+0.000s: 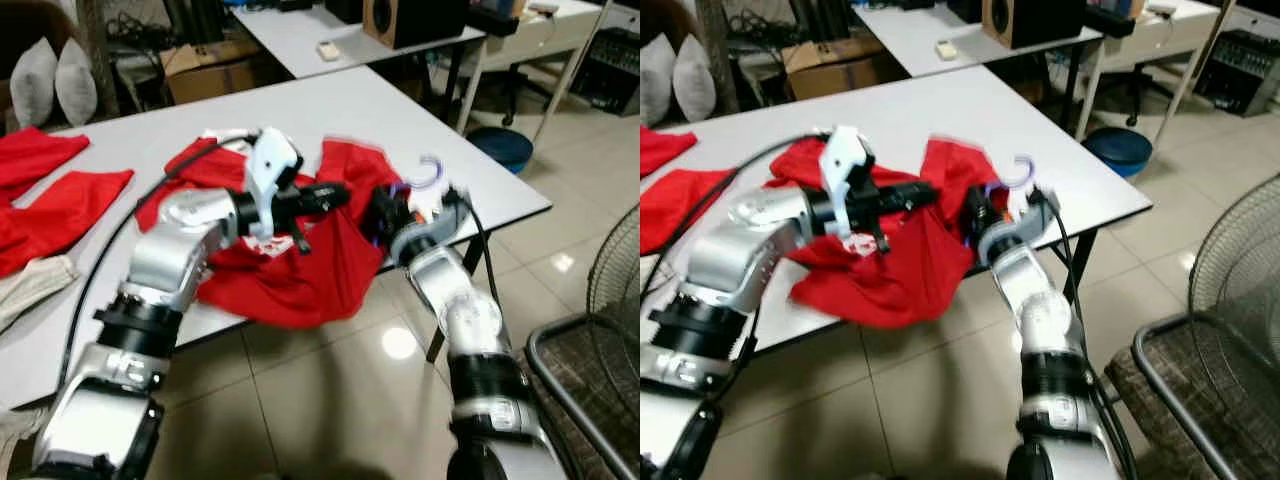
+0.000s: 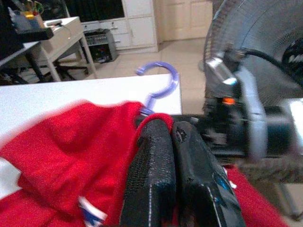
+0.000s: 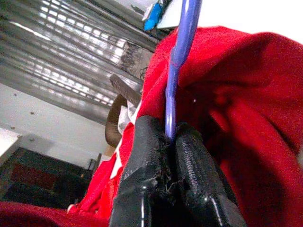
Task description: Hang hanger
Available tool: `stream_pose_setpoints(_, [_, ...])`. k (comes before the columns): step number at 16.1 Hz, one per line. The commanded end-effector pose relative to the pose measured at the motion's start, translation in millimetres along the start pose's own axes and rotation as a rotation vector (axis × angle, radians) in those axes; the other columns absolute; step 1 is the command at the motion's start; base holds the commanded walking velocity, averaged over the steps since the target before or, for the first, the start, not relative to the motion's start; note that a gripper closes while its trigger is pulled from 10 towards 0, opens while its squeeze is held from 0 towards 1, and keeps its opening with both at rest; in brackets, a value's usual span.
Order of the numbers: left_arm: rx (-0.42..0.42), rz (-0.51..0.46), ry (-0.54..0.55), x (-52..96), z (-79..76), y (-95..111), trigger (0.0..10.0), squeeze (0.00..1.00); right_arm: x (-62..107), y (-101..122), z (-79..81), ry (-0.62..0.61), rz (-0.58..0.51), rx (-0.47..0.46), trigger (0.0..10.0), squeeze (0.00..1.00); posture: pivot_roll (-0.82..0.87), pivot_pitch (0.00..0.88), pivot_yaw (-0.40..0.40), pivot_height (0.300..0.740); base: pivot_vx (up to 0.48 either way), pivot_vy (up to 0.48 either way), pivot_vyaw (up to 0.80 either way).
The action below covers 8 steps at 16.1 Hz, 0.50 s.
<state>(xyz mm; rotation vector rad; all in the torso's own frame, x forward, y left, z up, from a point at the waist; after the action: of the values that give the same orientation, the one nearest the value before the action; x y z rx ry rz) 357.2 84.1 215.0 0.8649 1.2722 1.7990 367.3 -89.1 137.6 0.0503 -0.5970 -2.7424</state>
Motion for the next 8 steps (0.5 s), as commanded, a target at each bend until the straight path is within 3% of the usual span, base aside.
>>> stream_pose_setpoints(1, [-0.049,0.006,0.025,4.9,7.9,6.3,0.8,0.0,2.2,3.2,14.2,0.041,0.002,0.018,10.0,0.0,-0.21,0.0,0.132,0.74,0.0,0.0,0.0])
stream_pose_setpoints(2, [-0.079,0.049,0.028,18.2,10.9,1.1,2.1,0.0,22.7,13.8,15.8,0.041,-0.004,0.046,10.0,0.0,-0.22,0.0,0.14,0.74,0.0,0.0,0.0])
stream_pose_setpoints(3, [-0.075,0.062,0.03,21.2,10.6,-1.4,3.3,0.0,28.2,16.1,17.0,0.044,-0.002,0.05,10.0,0.0,-0.22,0.0,0.142,0.74,0.0,0.0,0.0])
stream_pose_setpoints(4, [-0.071,0.069,0.031,22.1,10.2,-3.1,3.3,0.0,30.5,16.8,17.4,0.045,0.0,0.049,10.0,0.0,-0.23,0.0,0.143,0.74,0.0,0.0,0.0])
stream_pose_setpoints(5, [-0.079,0.151,0.031,25.7,5.4,-19.9,10.0,0.0,39.9,20.2,17.7,0.036,-0.017,0.046,10.0,0.0,-0.23,0.0,0.15,0.74,0.0,0.0,0.0])
stream_pose_setpoints(6, [-0.072,0.178,0.028,27.6,4.0,-26.1,10.0,0.0,43.2,21.9,17.3,0.032,-0.03,0.048,10.0,0.0,-0.23,0.0,0.15,0.74,0.0,0.0,0.0])
stream_pose_setpoints(7, [-0.063,0.218,0.032,32.9,2.6,-34.7,10.0,1.0,50.2,22.0,15.3,0.015,-0.028,0.07,10.0,0.0,-0.22,0.0,0.146,0.74,0.0,0.0,0.0])
stream_pose_setpoints(8, [-0.041,0.224,0.03,37.4,0.6,-36.0,10.0,1.0,56.3,21.8,15.4,0.01,-0.024,0.083,10.0,0.0,-0.21,0.0,0.14,0.74,0.0,0.0,0.0])
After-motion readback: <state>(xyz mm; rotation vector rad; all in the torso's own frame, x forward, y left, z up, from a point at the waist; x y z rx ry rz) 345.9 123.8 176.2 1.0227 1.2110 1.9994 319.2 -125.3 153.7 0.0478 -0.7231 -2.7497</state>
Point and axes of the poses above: a point about 5 cm out from each wrist's last joint towards the gripper, its own x axis pointing back from the gripper into the wrist, its own y axis along the axis of the wrist's last joint, z = x × y, the point moved 3 cm from there along -x, pointing out of the wrist towards the gripper, and after that the axes turned 6 degrees about -x, right-handed, at the moved point
